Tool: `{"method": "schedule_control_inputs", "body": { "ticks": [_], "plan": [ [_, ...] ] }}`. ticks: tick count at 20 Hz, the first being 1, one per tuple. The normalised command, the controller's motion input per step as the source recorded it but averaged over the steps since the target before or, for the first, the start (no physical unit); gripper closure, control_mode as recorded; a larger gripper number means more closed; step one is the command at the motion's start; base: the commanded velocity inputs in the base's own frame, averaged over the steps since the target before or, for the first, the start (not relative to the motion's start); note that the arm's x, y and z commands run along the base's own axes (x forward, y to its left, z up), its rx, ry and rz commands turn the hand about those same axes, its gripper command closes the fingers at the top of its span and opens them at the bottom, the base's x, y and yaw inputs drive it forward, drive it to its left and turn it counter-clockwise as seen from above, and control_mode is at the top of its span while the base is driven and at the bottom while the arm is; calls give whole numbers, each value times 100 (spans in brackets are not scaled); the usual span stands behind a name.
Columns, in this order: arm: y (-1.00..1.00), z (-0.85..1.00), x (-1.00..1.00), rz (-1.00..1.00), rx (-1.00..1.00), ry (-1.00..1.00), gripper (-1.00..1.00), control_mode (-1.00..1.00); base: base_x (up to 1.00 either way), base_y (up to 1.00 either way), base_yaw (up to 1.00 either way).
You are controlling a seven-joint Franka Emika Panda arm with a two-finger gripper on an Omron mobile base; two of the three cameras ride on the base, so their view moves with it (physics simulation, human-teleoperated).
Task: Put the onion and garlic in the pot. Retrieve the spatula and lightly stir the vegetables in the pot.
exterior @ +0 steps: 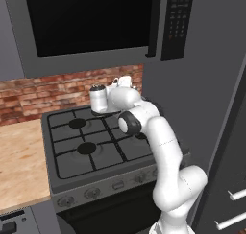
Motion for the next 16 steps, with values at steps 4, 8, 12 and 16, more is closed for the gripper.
{"method": "schedule_control_inputs", "body": {
  "ticks": [4,8,12,16],
  "plan": [
    [0,41,-3,6,0,6,100,-100,0,0,0],
    [2,17,0,14,0,9,100,-100,0,0,0],
    [4,6,0,14,0,0,100,-100,0,0,0],
    [10,7,0,15,0,1,100,-100,0,0,0]
  ]
}}
